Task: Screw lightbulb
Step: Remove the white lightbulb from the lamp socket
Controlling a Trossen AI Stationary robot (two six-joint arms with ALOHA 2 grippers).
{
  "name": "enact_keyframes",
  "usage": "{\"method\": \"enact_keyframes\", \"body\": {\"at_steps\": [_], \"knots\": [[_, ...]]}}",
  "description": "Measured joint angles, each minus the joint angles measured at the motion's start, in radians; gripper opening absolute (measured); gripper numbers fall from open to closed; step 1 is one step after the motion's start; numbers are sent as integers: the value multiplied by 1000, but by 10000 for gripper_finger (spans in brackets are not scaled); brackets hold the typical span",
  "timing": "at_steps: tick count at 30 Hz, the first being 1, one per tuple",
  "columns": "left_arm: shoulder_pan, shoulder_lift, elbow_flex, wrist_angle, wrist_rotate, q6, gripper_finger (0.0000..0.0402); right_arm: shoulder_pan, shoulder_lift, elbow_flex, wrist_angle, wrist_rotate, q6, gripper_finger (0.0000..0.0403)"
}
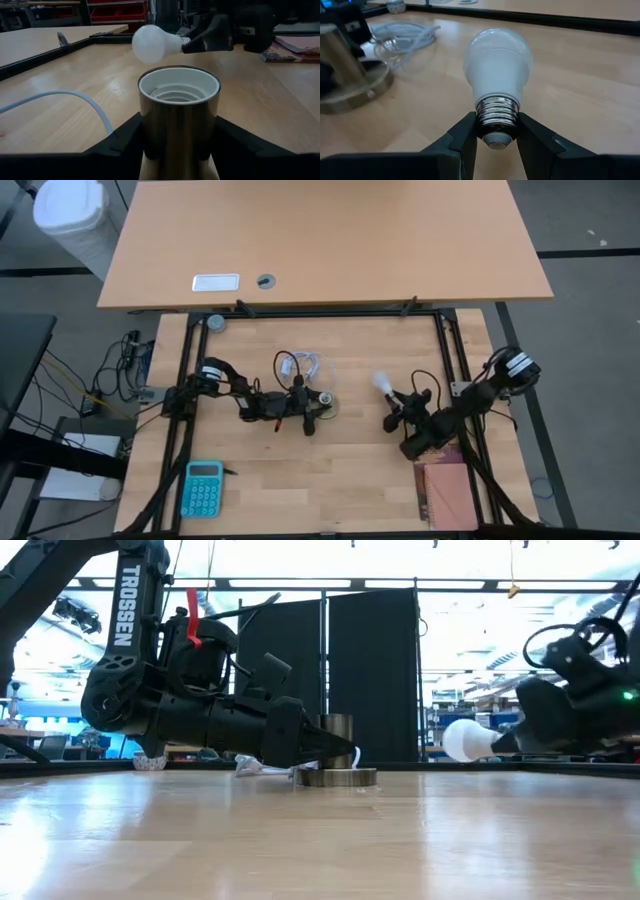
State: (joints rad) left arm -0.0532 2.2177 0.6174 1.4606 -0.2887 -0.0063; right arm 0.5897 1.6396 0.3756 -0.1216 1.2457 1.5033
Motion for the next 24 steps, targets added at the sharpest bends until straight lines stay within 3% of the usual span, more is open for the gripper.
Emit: {"method": "enact_keyframes", "body": {"at_steps": [13,24], "knots": [[0,0,0,0,5,1,193,98,133,0,-183,5,325,123],[-1,0,0,0,5,2,193,109,134,0,-223,-74,394,123]]}}
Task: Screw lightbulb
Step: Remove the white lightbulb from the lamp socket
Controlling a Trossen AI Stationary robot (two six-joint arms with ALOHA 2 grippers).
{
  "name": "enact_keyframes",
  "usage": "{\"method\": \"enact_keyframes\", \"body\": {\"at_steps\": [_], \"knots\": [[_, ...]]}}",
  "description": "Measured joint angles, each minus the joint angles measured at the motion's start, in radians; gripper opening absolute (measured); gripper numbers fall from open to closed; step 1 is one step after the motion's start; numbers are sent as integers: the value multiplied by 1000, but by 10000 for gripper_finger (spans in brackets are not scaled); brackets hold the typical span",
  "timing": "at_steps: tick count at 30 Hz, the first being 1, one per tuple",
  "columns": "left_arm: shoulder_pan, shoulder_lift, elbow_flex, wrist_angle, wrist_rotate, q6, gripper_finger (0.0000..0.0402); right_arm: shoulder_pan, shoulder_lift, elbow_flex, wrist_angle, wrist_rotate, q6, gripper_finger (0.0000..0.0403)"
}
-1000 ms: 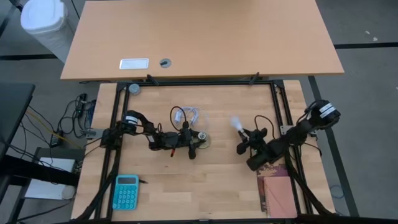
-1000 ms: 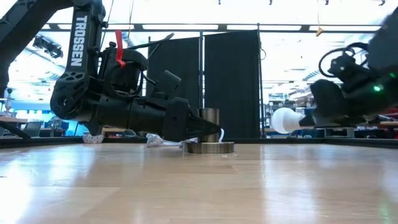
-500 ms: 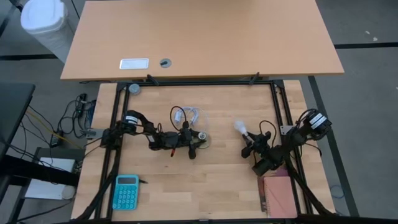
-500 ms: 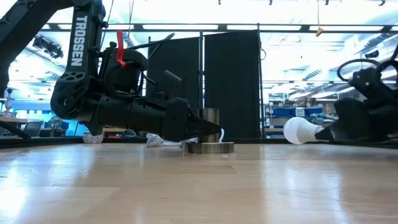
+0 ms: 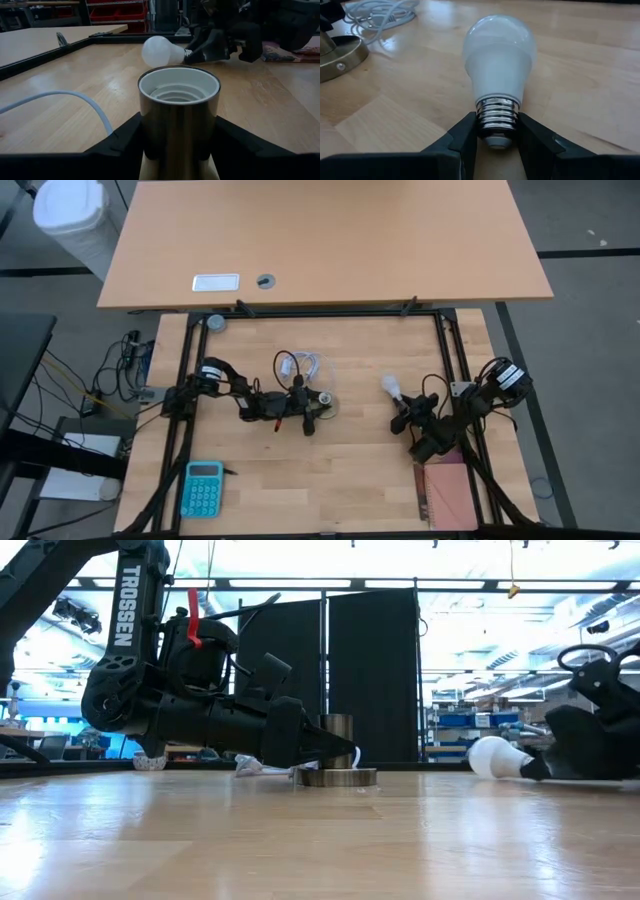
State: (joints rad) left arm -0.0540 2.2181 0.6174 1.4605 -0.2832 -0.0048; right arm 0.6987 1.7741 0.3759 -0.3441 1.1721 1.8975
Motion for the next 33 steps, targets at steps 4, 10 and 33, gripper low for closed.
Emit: {"method": "enact_keyframes", "body": {"at_steps": [4,10,33], "knots": [[0,0,0,0,0,0,193,0,0,0,0,-15,13,124],[0,0,0,0,0,0,193,0,0,0,-1,-29,15,138],[0,5,-34,54,64,32,251,68,-310,3,-174,-148,-74,293]]}}
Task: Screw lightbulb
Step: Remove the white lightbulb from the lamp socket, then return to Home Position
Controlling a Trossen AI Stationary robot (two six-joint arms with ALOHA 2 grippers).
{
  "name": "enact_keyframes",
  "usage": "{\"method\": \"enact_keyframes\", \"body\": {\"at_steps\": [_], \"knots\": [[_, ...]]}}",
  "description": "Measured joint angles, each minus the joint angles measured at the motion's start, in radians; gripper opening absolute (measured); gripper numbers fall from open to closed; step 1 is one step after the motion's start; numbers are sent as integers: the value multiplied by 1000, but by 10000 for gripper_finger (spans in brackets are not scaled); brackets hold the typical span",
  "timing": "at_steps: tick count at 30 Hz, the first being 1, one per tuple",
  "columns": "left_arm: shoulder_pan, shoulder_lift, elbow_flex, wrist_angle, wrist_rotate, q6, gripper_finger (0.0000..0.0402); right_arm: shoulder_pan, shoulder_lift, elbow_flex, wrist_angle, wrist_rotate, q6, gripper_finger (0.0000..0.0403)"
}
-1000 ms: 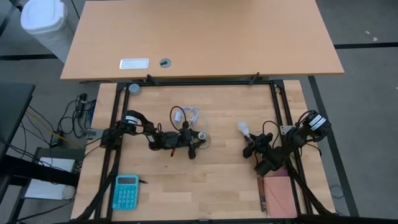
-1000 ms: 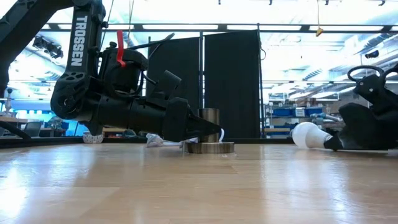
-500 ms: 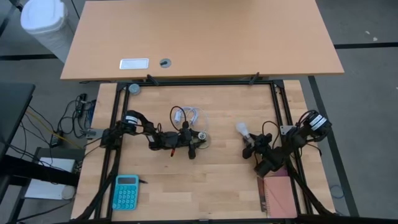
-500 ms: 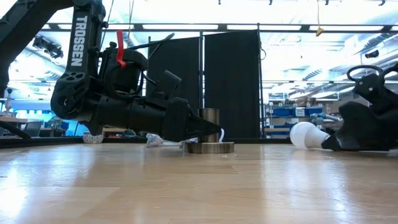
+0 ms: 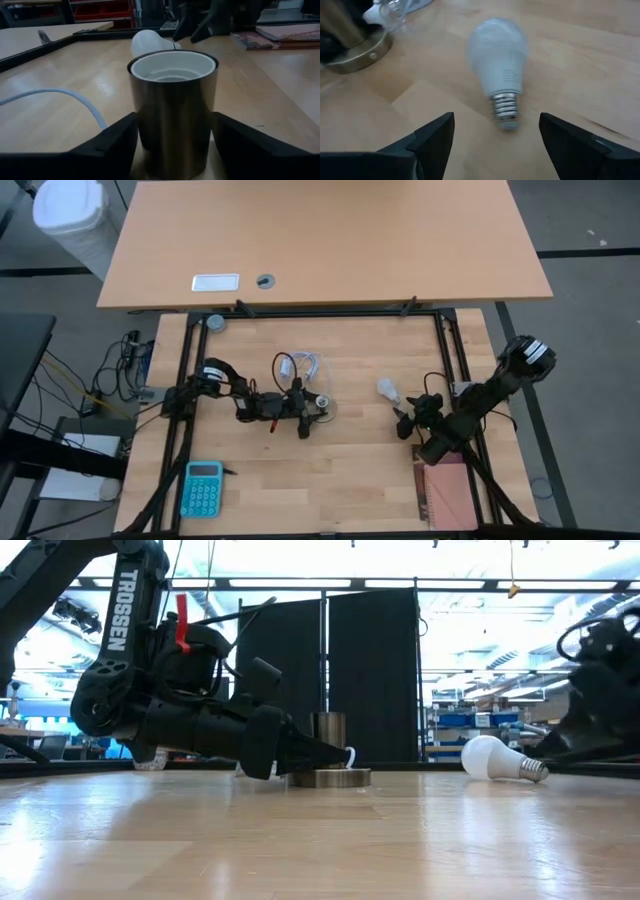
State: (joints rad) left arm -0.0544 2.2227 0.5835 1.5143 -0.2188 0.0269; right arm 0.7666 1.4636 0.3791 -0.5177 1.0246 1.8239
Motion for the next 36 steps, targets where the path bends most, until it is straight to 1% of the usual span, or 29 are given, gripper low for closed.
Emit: {"method": "enact_keyframes", "body": {"at_steps": [3,7,13,17,21,23,25,27,28,31,33,36], "knots": [[0,0,-1,1,0,-1,275,-1,-69,30,-51,-37,-71,292],[0,0,-2,4,0,-4,303,5,-145,99,-183,-65,-127,290],[-5,-11,-14,8,12,-7,336,31,-217,210,-394,-51,-151,290],[-8,-89,-73,13,7,26,350,54,-235,239,-445,-34,-145,290],[-7,-223,-166,-15,-15,25,351,77,-241,239,-457,-1,-114,290],[-11,-307,-209,-51,-15,6,351,88,-243,239,-479,-2,-92,289],[-25,-407,-250,-113,-17,-17,351,105,-256,240,-483,-6,-79,288],[-49,-522,-287,-230,-25,-41,351,139,-273,251,-503,2,-69,286],[-63,-583,-303,-297,-38,-55,351,162,-281,262,-514,32,-62,284],[-108,-769,-333,-474,-106,-79,351,249,-287,276,-553,168,-55,276],[-135,-879,-352,-558,-144,-68,351,310,-283,262,-572,262,-55,269],[-166,-1025,-377,-638,-154,-31,351,381,-273,206,-552,387,-17,262]]}}
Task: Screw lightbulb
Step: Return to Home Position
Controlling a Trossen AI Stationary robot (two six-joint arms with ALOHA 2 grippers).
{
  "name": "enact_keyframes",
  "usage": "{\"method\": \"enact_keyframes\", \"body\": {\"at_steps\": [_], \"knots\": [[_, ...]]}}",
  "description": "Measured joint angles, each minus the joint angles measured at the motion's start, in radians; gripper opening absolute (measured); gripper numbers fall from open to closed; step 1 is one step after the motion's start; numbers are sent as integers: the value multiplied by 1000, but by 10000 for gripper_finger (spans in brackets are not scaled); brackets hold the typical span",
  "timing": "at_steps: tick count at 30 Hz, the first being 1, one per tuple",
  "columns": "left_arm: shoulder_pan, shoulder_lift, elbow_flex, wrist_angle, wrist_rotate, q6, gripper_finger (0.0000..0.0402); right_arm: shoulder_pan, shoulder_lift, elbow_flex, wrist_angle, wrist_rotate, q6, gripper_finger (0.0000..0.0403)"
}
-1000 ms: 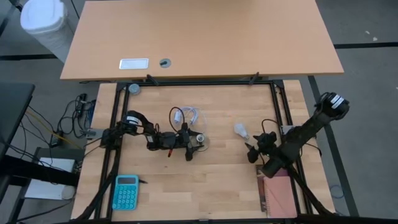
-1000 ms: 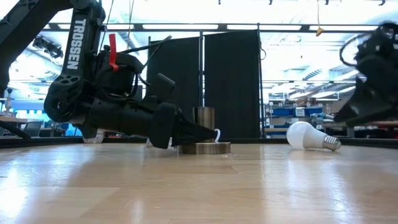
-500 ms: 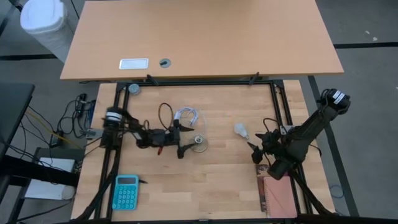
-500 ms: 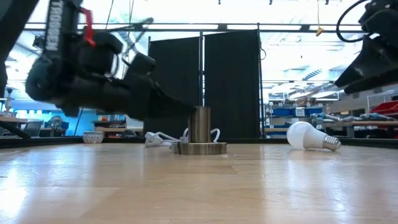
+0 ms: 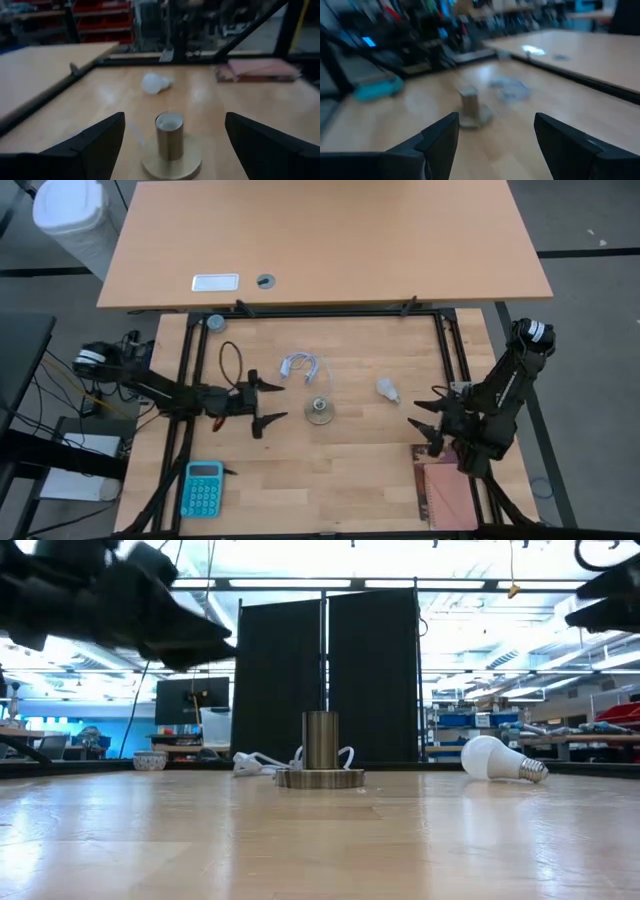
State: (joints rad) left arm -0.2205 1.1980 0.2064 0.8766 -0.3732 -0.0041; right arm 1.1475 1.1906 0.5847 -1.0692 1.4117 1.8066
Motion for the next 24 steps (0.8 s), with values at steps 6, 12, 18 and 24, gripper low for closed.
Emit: {"method": "enact_keyframes", "body": {"at_steps": [6,12,18,24], "knots": [[-25,-209,-17,-62,4,-82,351,65,33,-95,164,156,23,260],[-30,-329,-18,-274,184,-43,351,71,90,-194,365,158,-32,259],[-52,-338,-18,-319,309,24,351,61,152,-276,441,101,-51,257],[-50,-331,-18,-330,307,-195,351,61,171,-292,517,-295,45,258]]}}
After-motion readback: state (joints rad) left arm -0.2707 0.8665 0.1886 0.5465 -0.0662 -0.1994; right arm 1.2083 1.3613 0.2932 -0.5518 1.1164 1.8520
